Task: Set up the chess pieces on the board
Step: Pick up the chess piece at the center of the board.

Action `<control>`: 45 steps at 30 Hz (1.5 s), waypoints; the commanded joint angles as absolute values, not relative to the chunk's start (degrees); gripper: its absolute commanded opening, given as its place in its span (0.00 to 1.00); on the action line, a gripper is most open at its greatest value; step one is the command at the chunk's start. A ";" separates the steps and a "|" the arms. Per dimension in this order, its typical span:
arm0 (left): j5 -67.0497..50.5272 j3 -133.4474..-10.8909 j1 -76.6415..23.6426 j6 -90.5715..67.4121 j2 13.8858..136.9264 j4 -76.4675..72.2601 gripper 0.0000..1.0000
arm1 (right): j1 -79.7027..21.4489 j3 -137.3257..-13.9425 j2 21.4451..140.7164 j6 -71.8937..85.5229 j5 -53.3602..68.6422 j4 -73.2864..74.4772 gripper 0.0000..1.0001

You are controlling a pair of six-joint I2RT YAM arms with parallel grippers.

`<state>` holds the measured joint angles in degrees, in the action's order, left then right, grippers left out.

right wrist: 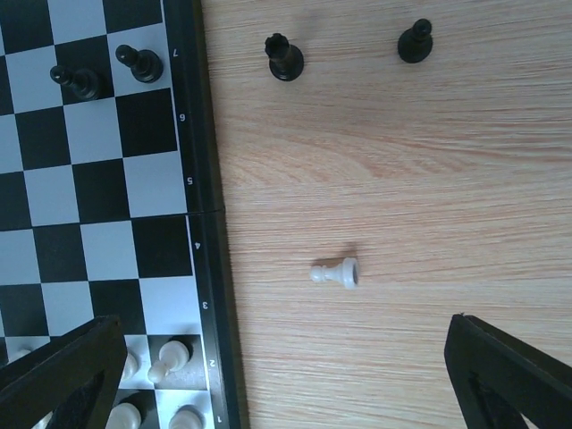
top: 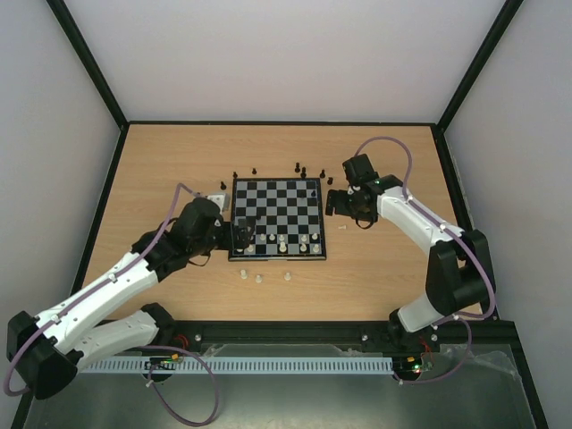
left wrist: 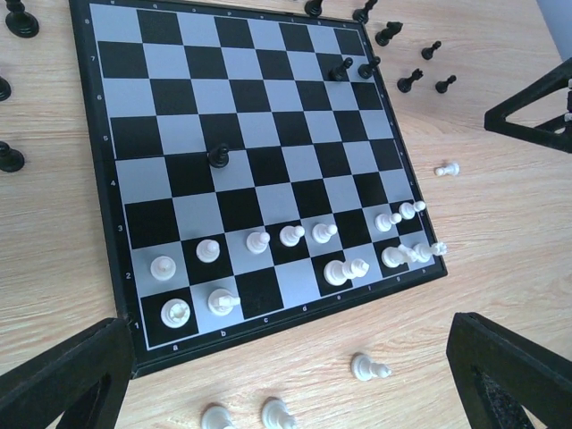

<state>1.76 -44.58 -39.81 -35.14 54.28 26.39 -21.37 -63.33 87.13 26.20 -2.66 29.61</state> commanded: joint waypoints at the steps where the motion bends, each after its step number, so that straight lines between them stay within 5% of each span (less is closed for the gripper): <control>1: 1.91 -45.09 -39.46 -34.95 56.65 24.76 0.99 | -21.06 -64.38 90.02 26.76 -1.27 28.50 0.99; 6: -0.08 -46.39 -39.55 -34.49 60.16 24.35 0.99 | -19.49 -64.77 93.19 27.28 -0.35 26.35 1.00; 16: -0.33 -45.82 -39.55 -34.08 59.39 26.01 0.99 | -15.89 -61.98 96.48 27.83 -1.84 22.64 0.66; 21: 0.33 -45.41 -39.50 -33.36 59.05 25.99 0.99 | -15.59 -63.09 99.43 27.47 -0.52 22.73 0.39; 27: 0.54 -44.41 -39.46 -34.40 58.12 24.90 0.99 | -15.57 -60.90 99.55 26.96 0.77 21.95 0.27; 45: 0.29 -43.56 -39.47 -34.84 60.12 24.01 0.99 | -16.84 -57.41 98.60 26.63 1.38 21.19 0.25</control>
<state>0.08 -44.14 -39.81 -34.89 59.13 24.80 -16.47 -58.33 99.37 27.16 1.08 20.49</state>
